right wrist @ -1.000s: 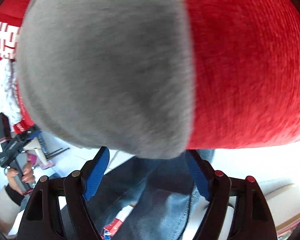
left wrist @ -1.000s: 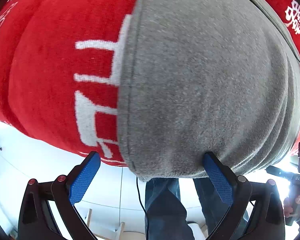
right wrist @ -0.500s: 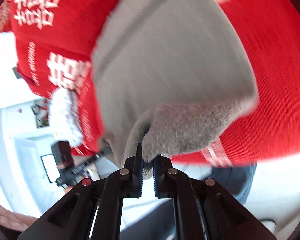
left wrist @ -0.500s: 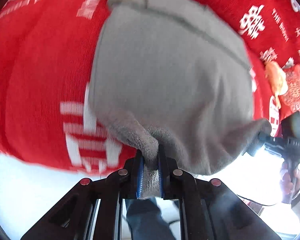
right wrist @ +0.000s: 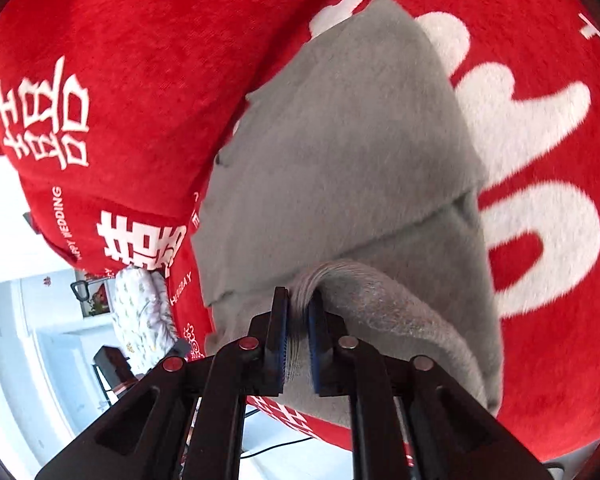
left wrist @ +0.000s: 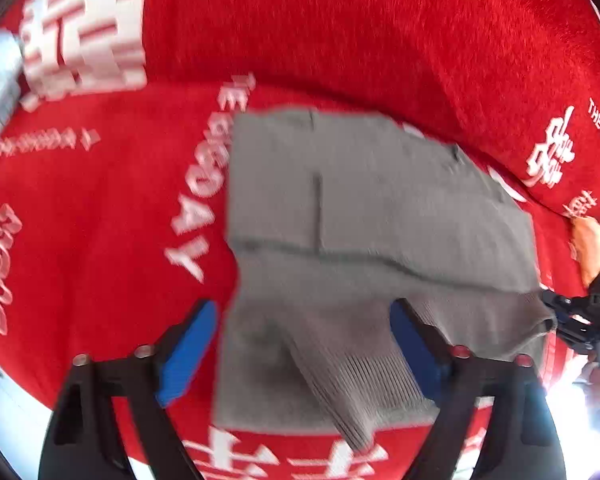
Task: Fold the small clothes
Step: 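Lift the hem with both tools, fold it over the sleeves, release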
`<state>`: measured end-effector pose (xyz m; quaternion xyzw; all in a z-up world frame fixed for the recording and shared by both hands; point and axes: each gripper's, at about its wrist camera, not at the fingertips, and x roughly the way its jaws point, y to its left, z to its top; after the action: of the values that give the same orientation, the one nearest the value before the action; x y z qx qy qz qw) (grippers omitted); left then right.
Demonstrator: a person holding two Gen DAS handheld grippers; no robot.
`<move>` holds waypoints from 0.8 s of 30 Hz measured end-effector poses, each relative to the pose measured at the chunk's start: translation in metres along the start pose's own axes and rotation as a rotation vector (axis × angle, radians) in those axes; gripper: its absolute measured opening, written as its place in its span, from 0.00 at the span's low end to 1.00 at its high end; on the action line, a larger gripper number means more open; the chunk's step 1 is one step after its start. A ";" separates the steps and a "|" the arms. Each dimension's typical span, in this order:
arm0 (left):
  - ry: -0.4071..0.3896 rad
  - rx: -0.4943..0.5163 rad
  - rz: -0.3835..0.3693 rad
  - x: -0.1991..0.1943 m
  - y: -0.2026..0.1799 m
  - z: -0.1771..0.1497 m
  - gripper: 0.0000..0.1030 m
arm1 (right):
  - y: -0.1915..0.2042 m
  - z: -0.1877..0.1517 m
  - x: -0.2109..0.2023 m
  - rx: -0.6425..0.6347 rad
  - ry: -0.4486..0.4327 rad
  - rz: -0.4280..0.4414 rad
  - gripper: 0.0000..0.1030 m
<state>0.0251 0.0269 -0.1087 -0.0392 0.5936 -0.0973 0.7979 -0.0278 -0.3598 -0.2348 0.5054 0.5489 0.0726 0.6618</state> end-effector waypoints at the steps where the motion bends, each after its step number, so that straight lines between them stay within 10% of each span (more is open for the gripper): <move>1: 0.006 0.009 -0.001 -0.003 0.004 0.002 0.87 | -0.001 0.004 0.000 0.003 0.008 -0.007 0.13; 4: 0.046 0.036 0.006 -0.002 0.001 0.009 0.87 | -0.002 0.014 -0.003 0.017 0.026 -0.014 0.21; 8: 0.180 0.071 -0.045 0.006 -0.004 0.005 0.87 | 0.002 0.025 -0.006 0.027 0.045 0.015 0.59; 15: 0.434 -0.057 -0.208 0.054 -0.017 -0.023 0.87 | 0.000 0.031 0.024 0.109 0.173 0.066 0.59; 20: 0.329 -0.128 -0.267 0.055 -0.026 0.004 0.87 | 0.011 0.050 0.026 0.132 0.120 0.138 0.59; 24: 0.196 -0.132 -0.230 0.048 -0.018 0.053 0.87 | 0.026 0.073 0.021 0.088 0.022 0.035 0.60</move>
<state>0.0867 -0.0031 -0.1351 -0.1497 0.6652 -0.1520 0.7156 0.0504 -0.3771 -0.2375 0.5428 0.5498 0.0653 0.6315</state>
